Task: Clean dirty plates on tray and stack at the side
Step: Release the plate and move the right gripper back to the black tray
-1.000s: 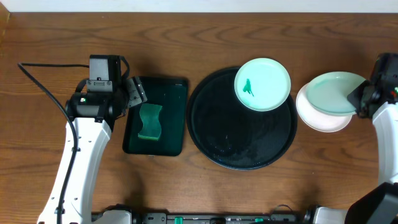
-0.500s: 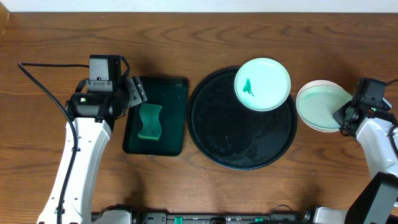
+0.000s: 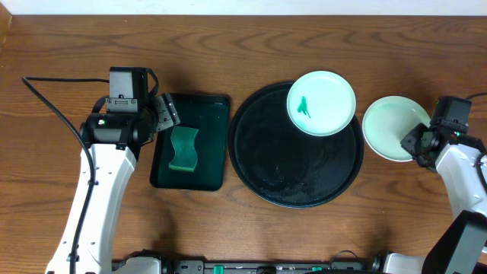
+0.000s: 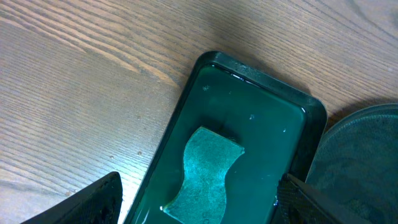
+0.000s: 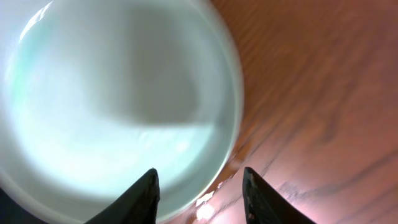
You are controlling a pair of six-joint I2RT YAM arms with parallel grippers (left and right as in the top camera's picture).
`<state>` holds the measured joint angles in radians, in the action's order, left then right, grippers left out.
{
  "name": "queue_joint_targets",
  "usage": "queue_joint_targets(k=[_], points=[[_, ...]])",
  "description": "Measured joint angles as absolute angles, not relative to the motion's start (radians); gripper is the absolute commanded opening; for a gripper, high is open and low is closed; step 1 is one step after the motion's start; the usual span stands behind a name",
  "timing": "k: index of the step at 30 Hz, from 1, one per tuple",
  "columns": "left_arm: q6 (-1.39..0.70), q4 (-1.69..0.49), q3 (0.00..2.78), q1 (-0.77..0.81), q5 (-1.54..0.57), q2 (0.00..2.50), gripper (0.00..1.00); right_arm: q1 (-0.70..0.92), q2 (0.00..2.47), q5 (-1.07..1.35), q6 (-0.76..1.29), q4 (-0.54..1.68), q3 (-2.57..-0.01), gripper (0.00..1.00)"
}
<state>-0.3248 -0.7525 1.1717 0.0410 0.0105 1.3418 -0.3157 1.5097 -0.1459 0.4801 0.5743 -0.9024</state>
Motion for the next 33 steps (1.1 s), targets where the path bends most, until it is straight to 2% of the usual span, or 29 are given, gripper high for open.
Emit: queue_joint_targets(k=[4, 7, 10, 15, 23, 31, 33], points=[[-0.325, -0.752, 1.172, 0.041, 0.011, 1.342, 0.8, -0.294, 1.51, 0.008, 0.37, 0.665, -0.952, 0.38], [-0.325, -0.753, 1.172, 0.041, 0.01, 1.342, 0.8, -0.211, 1.509, 0.165, 0.268, 0.717, -1.026, 0.39], [-0.325, -0.752, 1.172, 0.041, 0.01, 1.342, 0.8, -0.068, 1.507, 0.274, 0.191, 0.737, -1.067, 0.4], [-0.325, -0.752, 1.172, 0.041, 0.011, 1.342, 0.8, 0.188, 1.507, 0.323, 0.138, 0.735, -1.068, 0.38], [-0.325, -0.752, 1.172, 0.041, 0.011, 1.342, 0.8, 0.583, 1.507, 0.266, 0.118, 0.72, -1.068, 0.39], [-0.325, -0.752, 1.172, 0.041, 0.01, 1.342, 0.8, 0.863, 1.572, 0.06, 0.127, 0.657, -1.068, 0.4], [-0.325, -0.752, 1.172, 0.041, 0.01, 1.342, 0.8, 0.892, 1.599, 0.037, 0.13, 0.637, -1.068, 0.4]])
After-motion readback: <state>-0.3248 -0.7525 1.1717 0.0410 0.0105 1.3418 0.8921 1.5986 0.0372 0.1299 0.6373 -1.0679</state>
